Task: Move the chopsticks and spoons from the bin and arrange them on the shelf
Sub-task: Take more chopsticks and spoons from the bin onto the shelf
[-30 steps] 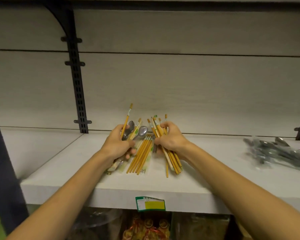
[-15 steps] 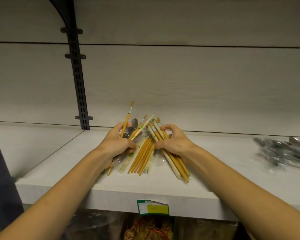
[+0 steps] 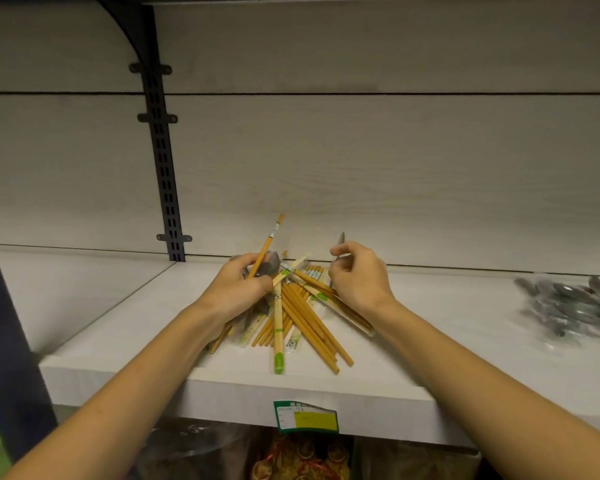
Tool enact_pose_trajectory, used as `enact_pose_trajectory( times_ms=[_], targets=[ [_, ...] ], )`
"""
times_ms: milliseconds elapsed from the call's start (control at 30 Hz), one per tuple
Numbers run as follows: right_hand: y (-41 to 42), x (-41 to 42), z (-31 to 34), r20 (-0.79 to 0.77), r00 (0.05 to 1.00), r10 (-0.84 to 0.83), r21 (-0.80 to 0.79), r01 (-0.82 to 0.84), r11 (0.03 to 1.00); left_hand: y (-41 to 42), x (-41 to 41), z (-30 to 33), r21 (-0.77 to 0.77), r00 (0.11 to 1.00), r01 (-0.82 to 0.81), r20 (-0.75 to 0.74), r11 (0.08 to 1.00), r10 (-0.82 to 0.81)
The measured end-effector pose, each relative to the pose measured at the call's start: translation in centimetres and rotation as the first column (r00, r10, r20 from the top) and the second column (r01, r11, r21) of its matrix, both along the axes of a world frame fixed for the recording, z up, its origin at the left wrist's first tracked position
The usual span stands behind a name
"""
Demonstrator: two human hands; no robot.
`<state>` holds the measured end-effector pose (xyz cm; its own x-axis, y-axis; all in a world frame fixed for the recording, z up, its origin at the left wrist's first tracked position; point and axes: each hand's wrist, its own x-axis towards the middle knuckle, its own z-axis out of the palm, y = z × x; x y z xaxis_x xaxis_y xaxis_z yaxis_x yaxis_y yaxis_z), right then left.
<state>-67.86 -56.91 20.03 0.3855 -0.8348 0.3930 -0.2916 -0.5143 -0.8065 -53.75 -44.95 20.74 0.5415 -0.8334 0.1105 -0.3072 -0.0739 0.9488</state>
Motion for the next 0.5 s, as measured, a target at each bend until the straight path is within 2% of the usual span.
enact_pose_trajectory(
  times_ms=[300,400,500],
  targets=[
    [-0.6,-0.7,0.7,0.288,0.946,-0.147,-0.041,0.165,0.985,-0.1,0.5,-0.6,-0.071,0.995,-0.063,0.07,0.995,0.068],
    [-0.8,-0.8,0.9,0.317,0.937,-0.148,0.014,0.152,0.988,-0.4,1.0,-0.8,-0.093,0.986,-0.121,0.106,0.988,0.13],
    [-1.1,-0.7,0.8,0.268,0.958,-0.101,0.083,0.081,0.993,-0.7,1.3,-1.0,-0.137,0.978,-0.166,0.107,0.977,0.181]
  ],
)
